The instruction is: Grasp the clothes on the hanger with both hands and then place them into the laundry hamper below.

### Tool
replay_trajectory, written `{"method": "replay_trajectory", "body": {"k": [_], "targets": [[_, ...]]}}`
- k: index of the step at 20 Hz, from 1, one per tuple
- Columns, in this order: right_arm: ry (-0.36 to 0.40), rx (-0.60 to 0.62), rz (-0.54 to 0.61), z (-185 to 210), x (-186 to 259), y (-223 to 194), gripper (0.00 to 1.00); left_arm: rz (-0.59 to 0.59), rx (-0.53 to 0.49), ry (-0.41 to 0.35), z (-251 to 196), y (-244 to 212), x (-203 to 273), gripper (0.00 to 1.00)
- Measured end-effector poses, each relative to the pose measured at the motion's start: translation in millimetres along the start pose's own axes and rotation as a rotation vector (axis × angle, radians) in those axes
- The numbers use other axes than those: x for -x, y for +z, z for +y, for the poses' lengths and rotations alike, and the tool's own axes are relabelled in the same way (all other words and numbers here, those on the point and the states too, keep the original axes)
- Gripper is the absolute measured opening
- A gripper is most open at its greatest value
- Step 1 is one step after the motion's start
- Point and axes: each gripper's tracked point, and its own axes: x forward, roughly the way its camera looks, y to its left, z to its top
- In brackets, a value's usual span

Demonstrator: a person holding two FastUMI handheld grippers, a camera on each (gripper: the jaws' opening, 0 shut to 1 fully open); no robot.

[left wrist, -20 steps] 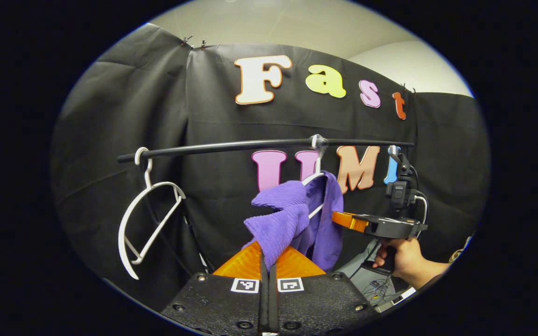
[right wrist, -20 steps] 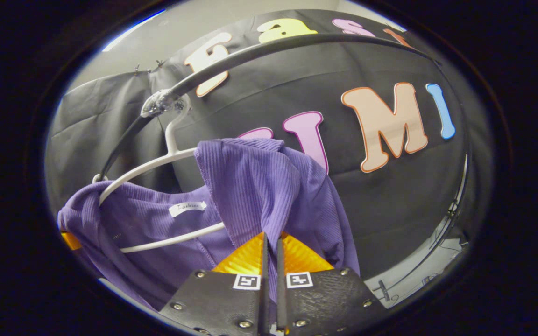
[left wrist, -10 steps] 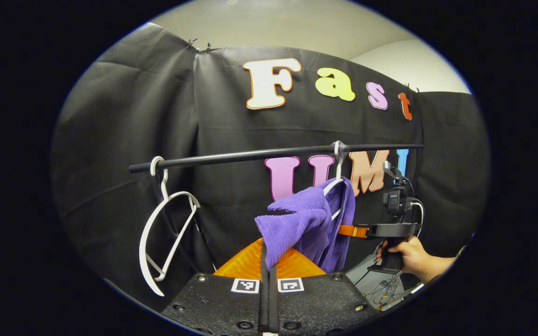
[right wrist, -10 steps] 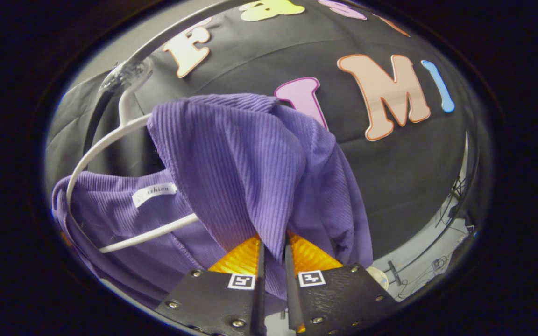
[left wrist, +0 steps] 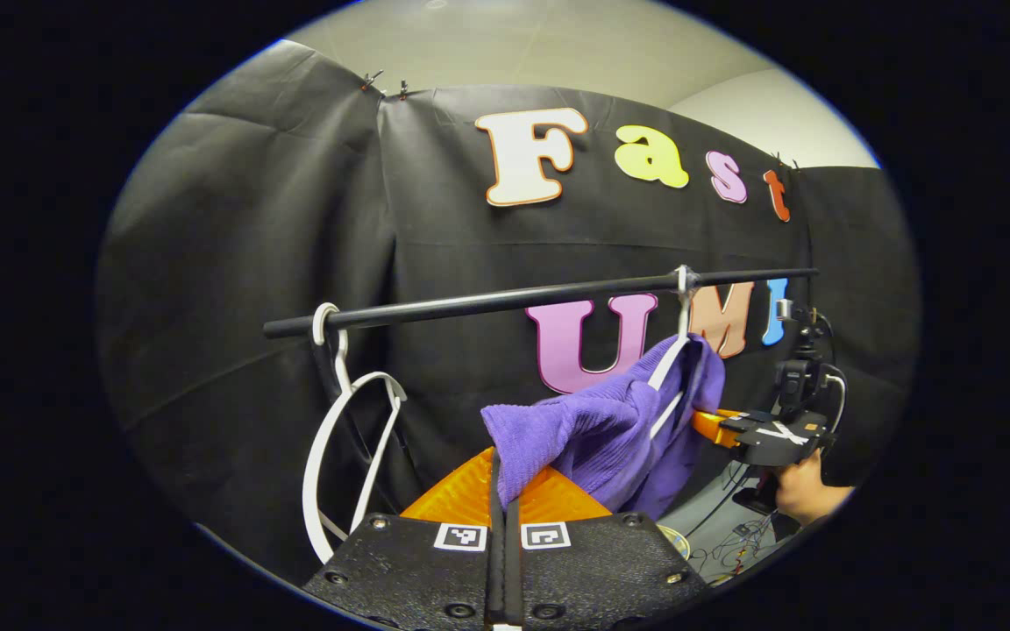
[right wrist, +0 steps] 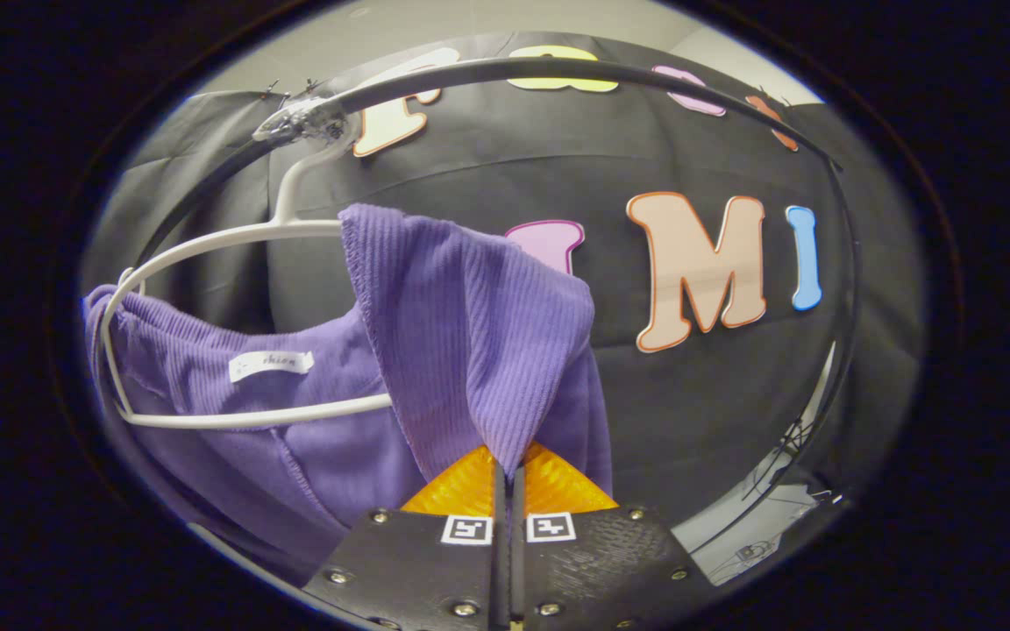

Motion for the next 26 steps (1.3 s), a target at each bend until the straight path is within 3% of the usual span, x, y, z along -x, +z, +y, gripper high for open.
{"method": "replay_trajectory", "body": {"k": [1, 3, 5, 11, 16, 26], "targets": [[-0.04, 0.045, -0.019, -8.1, -1.7, 2.4, 0.03, -0.014, 0.0, 0.014, 5.7, 5.0, -2.6, 0.0], [-0.105, 0.099, -0.065, -19.2, -4.9, 18.6, 0.0, -0.027, -0.017, 0.028, 12.7, 9.5, -10.7, 0.0], [-0.105, 0.07, -0.122, -19.2, -0.5, 40.8, 0.0, -0.039, -0.016, 0.031, 15.0, 13.7, -21.1, 0.0], [-0.202, 0.04, -0.202, -61.4, -5.7, 75.5, 0.0, -0.051, 0.026, 0.008, 10.3, 16.3, -65.4, 0.0], [-0.225, 0.038, -0.233, -70.6, -29.8, 88.8, 0.0, -0.034, 0.076, 0.001, 10.9, 5.9, -96.7, 0.02], [-0.285, -0.042, -0.277, -94.3, -70.2, 96.7, 0.0, -0.04, 0.175, -0.04, 11.0, -25.7, -114.0, 0.0]]}}
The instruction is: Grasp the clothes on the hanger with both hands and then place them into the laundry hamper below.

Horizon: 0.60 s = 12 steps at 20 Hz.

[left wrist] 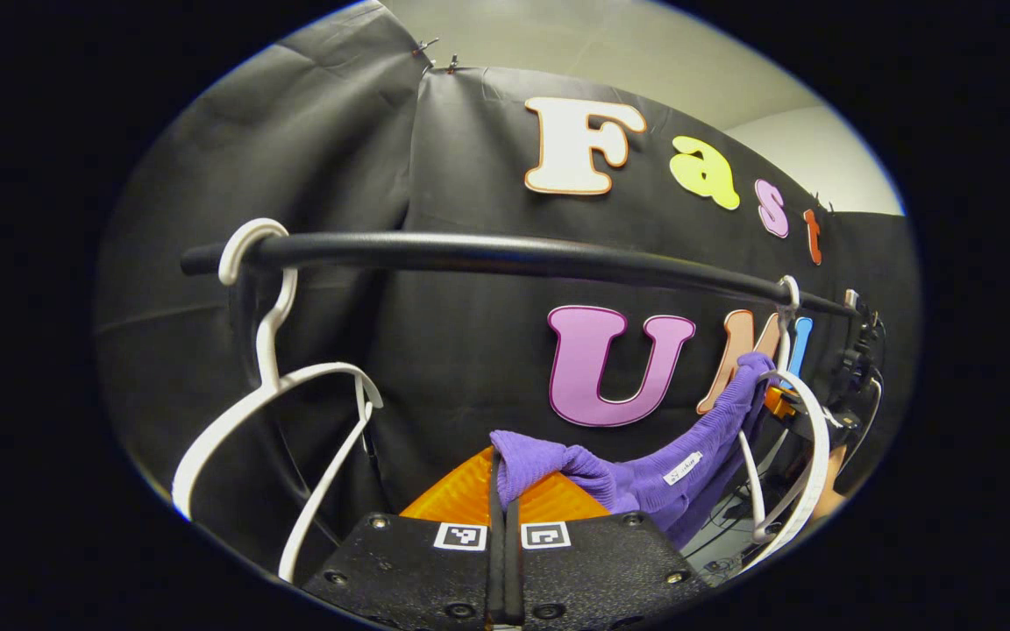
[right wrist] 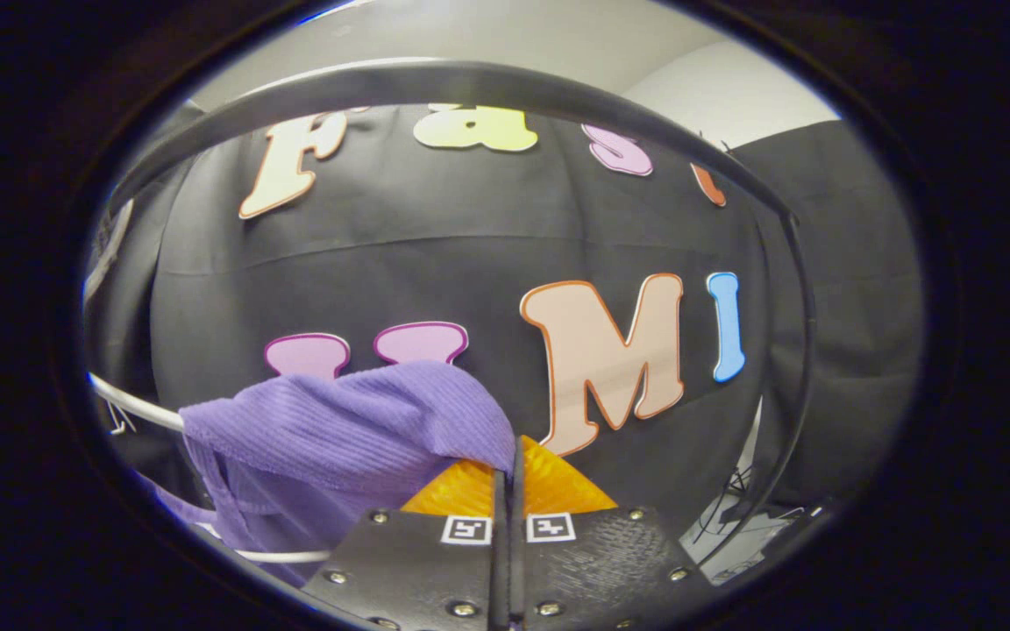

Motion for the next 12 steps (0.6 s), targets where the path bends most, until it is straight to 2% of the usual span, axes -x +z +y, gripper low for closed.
{"method": "replay_trajectory", "body": {"k": [6, 12], "targets": [[-0.009, -0.025, 0.034, 4.7, -13.8, -44.5, 0.0, 0.005, 0.029, -0.02, -1.8, -22.8, -5.0, 0.0], [-0.013, -0.034, 0.13, 1.4, -16.8, -103.3, 0.0, 0.067, 0.073, -0.032, -0.4, -84.3, -7.8, 0.0]]}}
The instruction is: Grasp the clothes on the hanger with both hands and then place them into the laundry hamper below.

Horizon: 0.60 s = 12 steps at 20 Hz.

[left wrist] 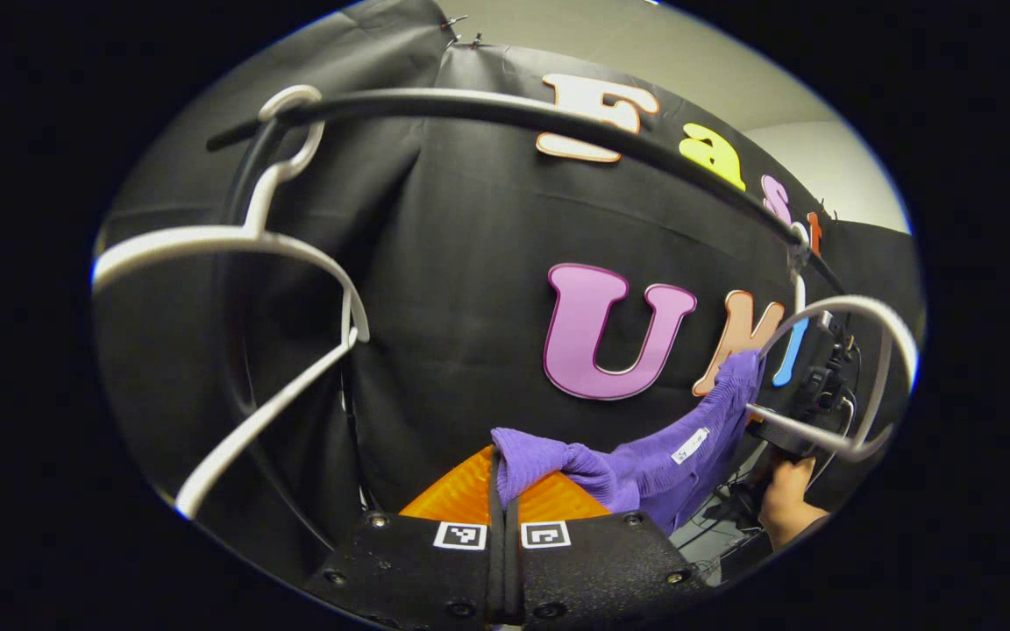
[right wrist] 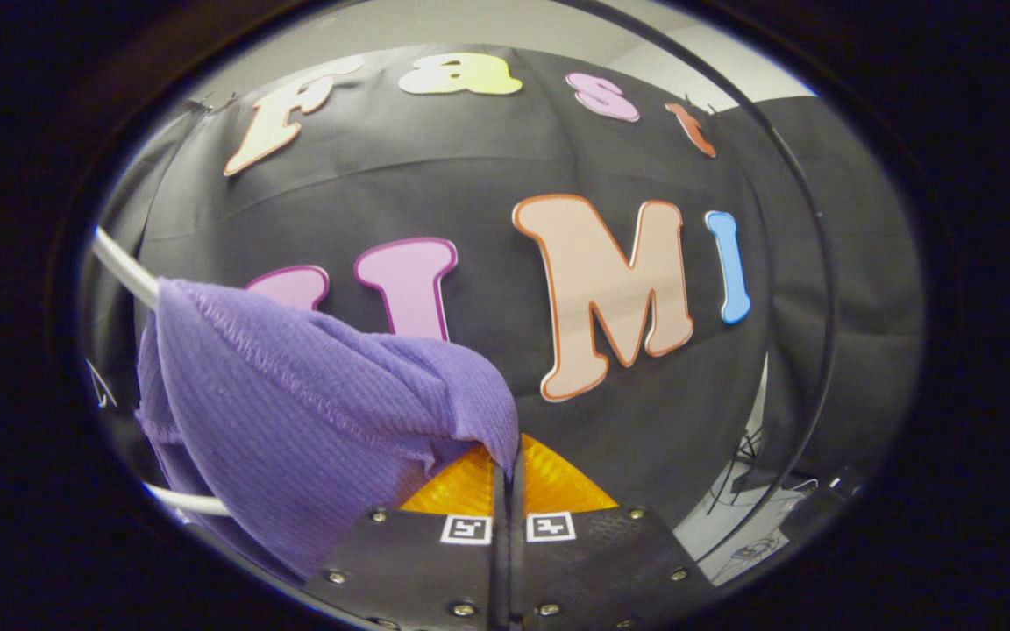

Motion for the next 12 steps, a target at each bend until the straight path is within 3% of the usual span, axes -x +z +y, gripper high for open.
{"method": "replay_trajectory", "body": {"k": [5, 12], "targets": [[-0.017, 0.032, 0.029, -16.7, -0.6, -28.7, 0.0, 0.029, 0.016, -0.03, -7.8, -54.5, -10.8, 0.0], [-0.057, 0.096, 0.056, -63.9, 7.1, -74.8, 0.0, 0.038, -0.008, 0.018, -4.6, -138.4, -20.6, 0.01]]}}
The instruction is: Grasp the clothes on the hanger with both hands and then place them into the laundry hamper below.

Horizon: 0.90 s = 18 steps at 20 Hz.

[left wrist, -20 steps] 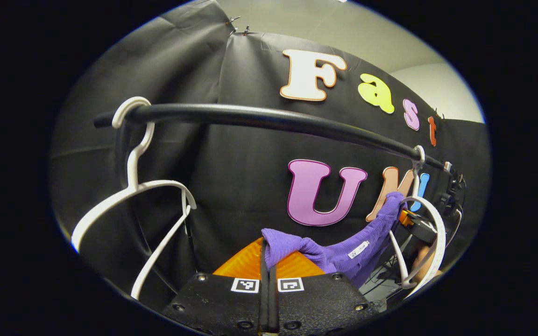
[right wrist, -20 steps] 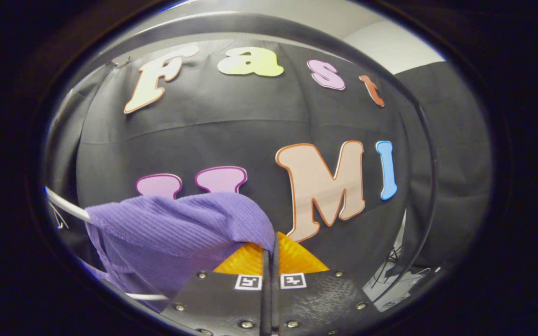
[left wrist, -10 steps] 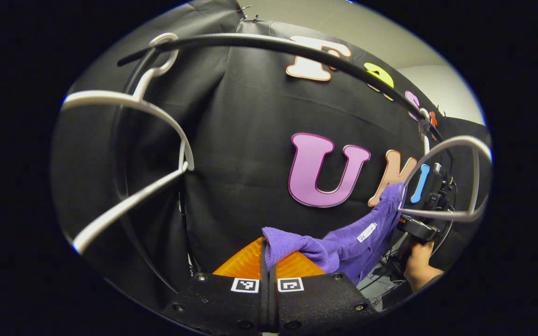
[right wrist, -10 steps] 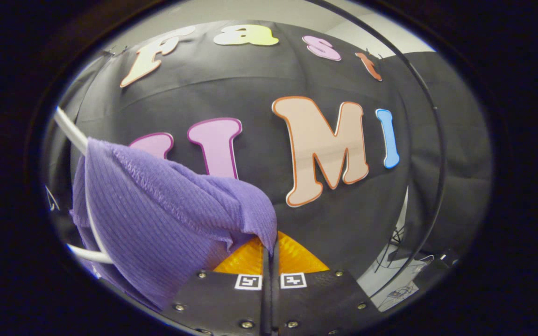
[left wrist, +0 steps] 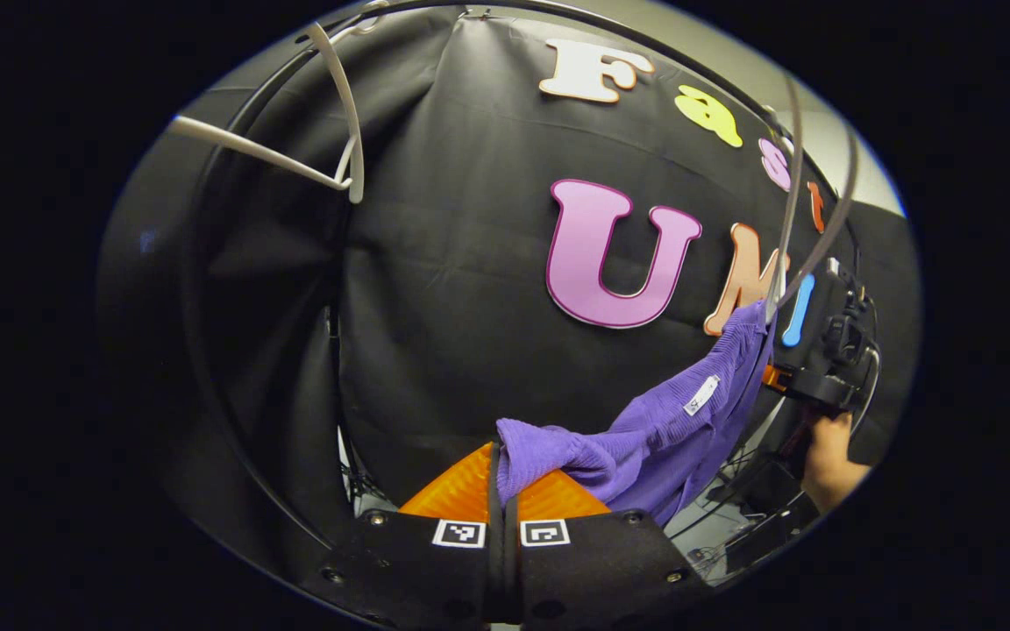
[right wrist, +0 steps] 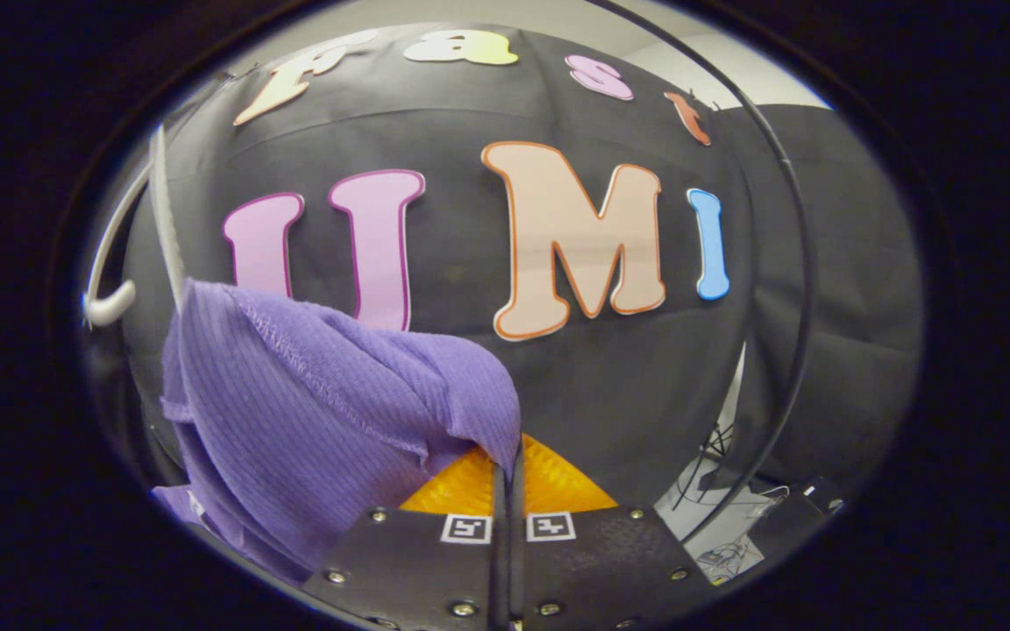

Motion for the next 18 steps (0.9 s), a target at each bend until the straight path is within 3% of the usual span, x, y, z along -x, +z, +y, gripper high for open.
{"method": "replay_trajectory", "body": {"k": [5, 9, 18], "targets": [[0.05, 0.056, 0.021, -1.4, 34.4, -40.9, 0.0, 0.007, -0.009, 0.003, -15.9, -20.7, 2.1, 0.0], [0.084, 0.101, 0.021, -0.9, 70.8, -50.4, 0.0, -0.005, -0.031, 0.009, -27.0, -22.3, 27.5, 0.0], [0.177, 0.062, -0.025, -12.2, 184.1, 21.2, 0.0, -0.068, -0.055, 0.023, -58.0, 18.6, 104.4, 0.0]]}}
